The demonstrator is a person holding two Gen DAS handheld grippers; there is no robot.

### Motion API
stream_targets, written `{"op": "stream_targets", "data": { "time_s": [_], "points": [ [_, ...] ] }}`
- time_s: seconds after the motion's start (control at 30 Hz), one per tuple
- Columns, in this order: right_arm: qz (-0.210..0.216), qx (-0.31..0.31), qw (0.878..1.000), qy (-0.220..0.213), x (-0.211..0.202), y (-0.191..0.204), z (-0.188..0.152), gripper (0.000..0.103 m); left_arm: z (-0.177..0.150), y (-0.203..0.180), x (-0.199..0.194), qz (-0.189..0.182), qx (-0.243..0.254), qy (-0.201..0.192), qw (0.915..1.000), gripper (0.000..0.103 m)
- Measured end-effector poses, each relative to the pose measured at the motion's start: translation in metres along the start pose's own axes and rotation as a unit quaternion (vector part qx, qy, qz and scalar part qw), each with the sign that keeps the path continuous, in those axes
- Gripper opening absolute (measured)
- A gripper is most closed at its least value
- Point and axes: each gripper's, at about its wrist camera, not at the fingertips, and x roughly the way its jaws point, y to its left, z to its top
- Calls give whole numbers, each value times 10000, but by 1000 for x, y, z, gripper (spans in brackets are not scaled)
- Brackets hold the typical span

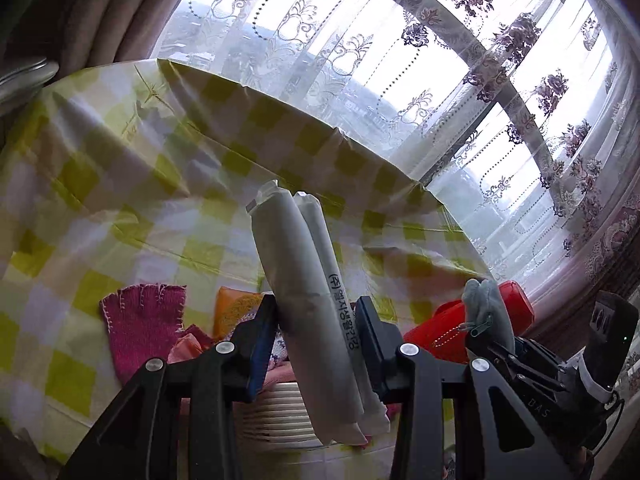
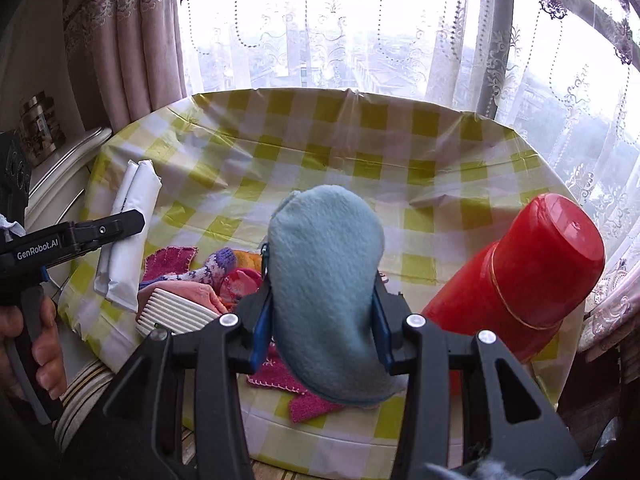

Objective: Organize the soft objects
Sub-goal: 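Carry the light blue pouch and white pads into the white box and release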

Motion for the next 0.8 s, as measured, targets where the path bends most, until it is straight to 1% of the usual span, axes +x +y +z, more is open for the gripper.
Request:
{"op": "stream_targets", "data": {
  "time_s": [0.1, 0.37, 0.63, 0.8],
  "points": [
    [-148, 179, 9997, -12, -16, -15, -19, 46, -9, -23, -2, 63, 268, 20, 9996, 41],
    [-717, 580, 9957, -61, -59, -57, -66, 46, -47, -87, -2, -104, 905, 266, 9955, 41],
    [-1256, 1104, 9858, 174, -96, -111, -119, 46, -87, -135, 1, -560, 1211, 646, 9890, 41],
    [-1528, 1329, 9784, 401, -110, -136, -153, 46, -119, -167, 10, -875, 1410, 1032, 9807, 41]
  ]
}}
